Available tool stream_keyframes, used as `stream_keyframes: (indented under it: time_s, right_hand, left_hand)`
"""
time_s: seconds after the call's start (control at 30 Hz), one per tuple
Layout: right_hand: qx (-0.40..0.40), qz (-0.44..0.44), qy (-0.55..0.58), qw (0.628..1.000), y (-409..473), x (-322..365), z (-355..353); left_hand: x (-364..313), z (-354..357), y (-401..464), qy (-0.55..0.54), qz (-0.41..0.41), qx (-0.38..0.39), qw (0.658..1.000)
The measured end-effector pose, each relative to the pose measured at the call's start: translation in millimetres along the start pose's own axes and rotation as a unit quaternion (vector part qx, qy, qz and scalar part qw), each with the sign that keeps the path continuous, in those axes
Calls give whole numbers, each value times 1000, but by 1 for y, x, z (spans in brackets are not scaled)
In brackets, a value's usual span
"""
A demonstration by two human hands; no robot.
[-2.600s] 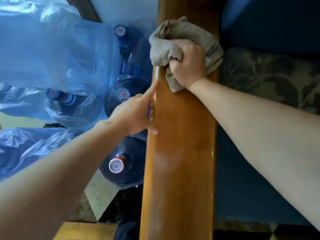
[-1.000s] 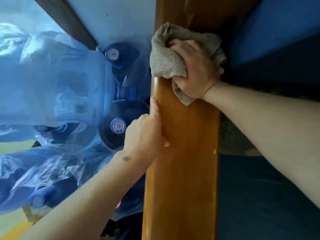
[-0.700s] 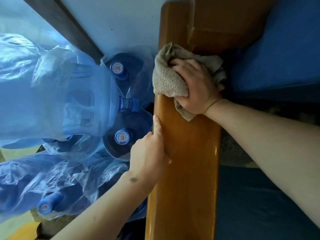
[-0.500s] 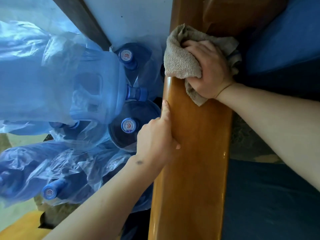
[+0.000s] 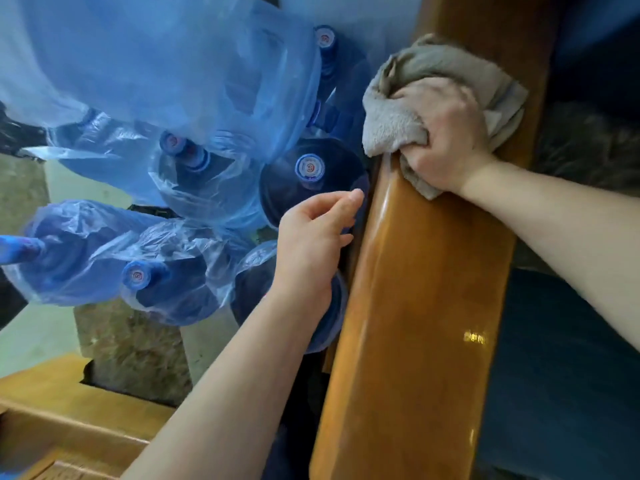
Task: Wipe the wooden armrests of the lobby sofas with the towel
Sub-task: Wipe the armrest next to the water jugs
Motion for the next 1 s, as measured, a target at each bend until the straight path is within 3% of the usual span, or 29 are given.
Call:
stream_keyframes:
  time_s: [0.2, 0.4, 0.6, 0.67, 0.8, 0.93, 1.0]
  right_hand:
    - [29, -67, 7, 997, -86, 43, -6]
    - [36, -84, 60, 994, -190, 74, -24]
    - [50, -99, 112, 988, -302, 106, -42]
    - [50, -98, 112, 988, -325, 113, -45]
    - [47, -80, 123, 988, -331, 115, -50]
    - [37, -57, 127, 990, -329, 109, -48]
    - [34, -37, 117, 992, -326, 108, -46]
  left_hand:
    - [10, -25, -41, -70, -41, 66, 995]
    - [39, -55, -65, -67, 1, 16, 998]
    - [74, -69, -85, 89, 96, -45, 990]
    - [83, -73, -97, 198, 199, -44, 959]
    - [101, -79, -121, 374, 412, 85, 826]
    - [107, -81, -116, 542, 427, 150, 708]
    - [100, -80, -100, 598, 386, 164, 683]
Point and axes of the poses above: each hand's wrist, its own y-axis towards the middle knuckle, its own z-axis out of the palm, x = y × z, the point moved 1 cm from there along y, towards the middle knuckle, and after that the axes turned 15 degrees about -x, right-handed, at the moved point
